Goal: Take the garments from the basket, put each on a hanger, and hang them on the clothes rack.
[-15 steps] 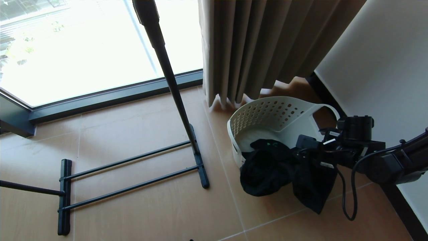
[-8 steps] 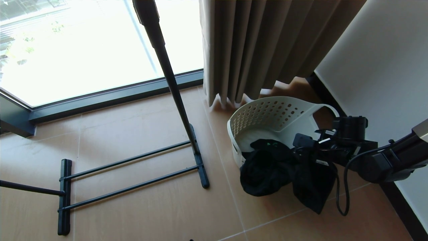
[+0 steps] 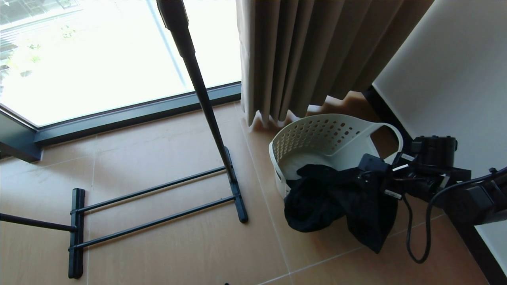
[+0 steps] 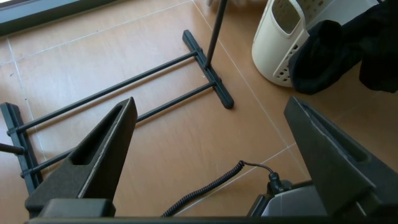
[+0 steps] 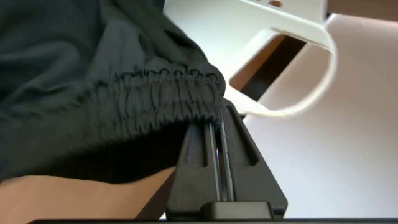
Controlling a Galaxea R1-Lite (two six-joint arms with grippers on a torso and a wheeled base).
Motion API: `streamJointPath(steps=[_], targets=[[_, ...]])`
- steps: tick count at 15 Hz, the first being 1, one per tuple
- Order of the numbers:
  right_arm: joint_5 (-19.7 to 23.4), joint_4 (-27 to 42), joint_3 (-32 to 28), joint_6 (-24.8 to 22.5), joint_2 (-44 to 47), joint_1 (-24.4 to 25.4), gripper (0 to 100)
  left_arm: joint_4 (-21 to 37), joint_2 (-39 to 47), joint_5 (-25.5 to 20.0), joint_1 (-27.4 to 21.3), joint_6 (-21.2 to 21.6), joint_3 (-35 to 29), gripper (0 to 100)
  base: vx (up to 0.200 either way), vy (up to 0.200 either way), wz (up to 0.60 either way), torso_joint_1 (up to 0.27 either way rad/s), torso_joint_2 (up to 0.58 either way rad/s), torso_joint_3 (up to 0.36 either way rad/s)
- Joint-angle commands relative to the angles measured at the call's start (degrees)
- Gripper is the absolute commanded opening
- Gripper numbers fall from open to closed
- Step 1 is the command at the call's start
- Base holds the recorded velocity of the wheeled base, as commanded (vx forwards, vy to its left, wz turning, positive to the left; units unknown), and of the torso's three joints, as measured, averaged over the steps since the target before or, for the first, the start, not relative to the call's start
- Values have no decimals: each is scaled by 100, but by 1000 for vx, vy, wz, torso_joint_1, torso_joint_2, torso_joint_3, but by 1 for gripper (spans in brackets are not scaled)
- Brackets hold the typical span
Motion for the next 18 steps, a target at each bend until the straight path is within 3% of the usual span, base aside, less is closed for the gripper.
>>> streamJointPath(steps=[1,5,8,10,12,14,15,16,18], targets=[[5,13,531,148,-1034,27,0,6,7,-4,0,-1,0,100,0,0,0,0,0,0],[5,22,1093,842,-2018,44,0,6,7,-4,0,-1,0,100,0,0,0,0,0,0],[14,30,1330,2064,-2809,449,0,6,7,-4,0,-1,0,100,0,0,0,0,0,0],[5,101,1436,2424,-3178,563,0,6,7,-4,0,-1,0,100,0,0,0,0,0,0],[14,303,1708,2714,-3767,554,0,6,7,-4,0,-1,0,100,0,0,0,0,0,0],[14,681,1787,3514,-4365,563,0,6,7,-4,0,-1,0,100,0,0,0,0,0,0],[14,707,1787,3540,-4382,563,0,6,7,-4,0,-1,0,100,0,0,0,0,0,0],[14,1085,1858,3980,-4681,633,0,6,7,-4,0,-1,0,100,0,0,0,0,0,0],[22,1138,1919,4111,-4848,791,0,6,7,-4,0,-1,0,100,0,0,0,-2,5,127]])
